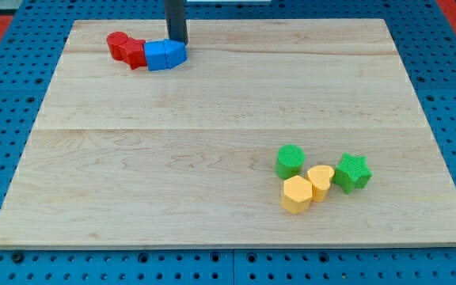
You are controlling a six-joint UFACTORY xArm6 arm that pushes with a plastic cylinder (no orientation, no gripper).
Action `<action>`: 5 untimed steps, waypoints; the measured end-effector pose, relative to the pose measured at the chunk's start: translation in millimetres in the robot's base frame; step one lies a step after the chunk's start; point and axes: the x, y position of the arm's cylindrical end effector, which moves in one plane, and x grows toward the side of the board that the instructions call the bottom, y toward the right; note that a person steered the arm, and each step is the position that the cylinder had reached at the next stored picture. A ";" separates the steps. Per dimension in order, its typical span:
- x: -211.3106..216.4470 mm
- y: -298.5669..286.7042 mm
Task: Keep the red circle on the top of the blue cube
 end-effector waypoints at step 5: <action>-41.9 -174.5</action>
